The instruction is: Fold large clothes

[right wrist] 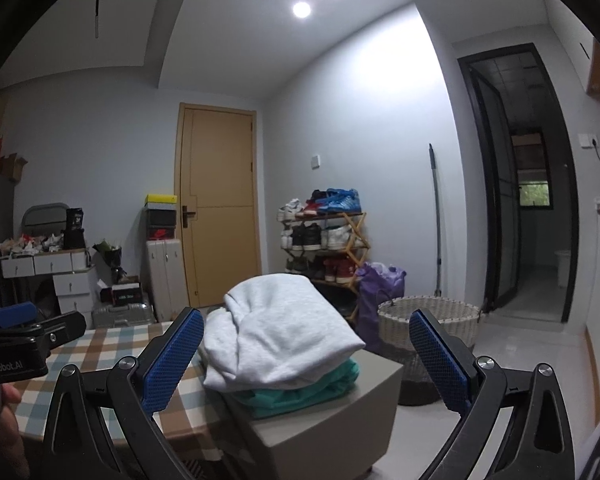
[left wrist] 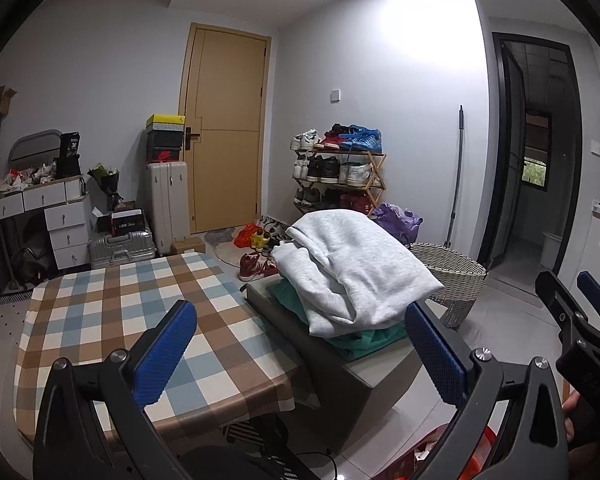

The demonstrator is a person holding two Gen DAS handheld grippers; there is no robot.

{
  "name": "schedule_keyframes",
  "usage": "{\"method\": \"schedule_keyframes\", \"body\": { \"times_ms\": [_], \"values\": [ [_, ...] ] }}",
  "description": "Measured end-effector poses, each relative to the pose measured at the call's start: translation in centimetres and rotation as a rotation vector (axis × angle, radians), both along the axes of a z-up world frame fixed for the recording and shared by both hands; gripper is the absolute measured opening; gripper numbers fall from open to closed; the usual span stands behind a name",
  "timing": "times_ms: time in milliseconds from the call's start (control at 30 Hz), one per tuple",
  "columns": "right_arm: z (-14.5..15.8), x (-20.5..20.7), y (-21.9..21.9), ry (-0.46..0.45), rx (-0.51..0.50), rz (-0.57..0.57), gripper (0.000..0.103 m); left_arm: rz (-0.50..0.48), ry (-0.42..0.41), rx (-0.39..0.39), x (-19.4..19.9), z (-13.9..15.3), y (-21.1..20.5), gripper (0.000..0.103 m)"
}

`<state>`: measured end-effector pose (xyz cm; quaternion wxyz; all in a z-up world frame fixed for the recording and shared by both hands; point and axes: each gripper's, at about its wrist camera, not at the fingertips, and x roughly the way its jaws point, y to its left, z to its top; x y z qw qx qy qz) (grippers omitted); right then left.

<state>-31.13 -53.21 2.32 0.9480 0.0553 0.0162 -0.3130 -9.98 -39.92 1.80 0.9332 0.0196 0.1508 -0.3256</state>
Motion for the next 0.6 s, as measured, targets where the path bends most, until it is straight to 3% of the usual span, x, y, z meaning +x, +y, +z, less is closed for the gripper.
{"method": "schedule_keyframes", "body": {
  "times_ms": [367, 600],
  "values": [
    [0.1, -0.1, 1.2, 0.006, -0.072, -0.008, 0.103, -0.045, 0.017, 0.024, -1.0, 0.5, 1.0, 0.101],
    [-0.3, 0.4, 0.7, 0.033, -0.057, -0.004, 0.103, -0.051, 0.037, 0.034, -1.0, 0.4, 1.1, 0.101]
  ]
}}
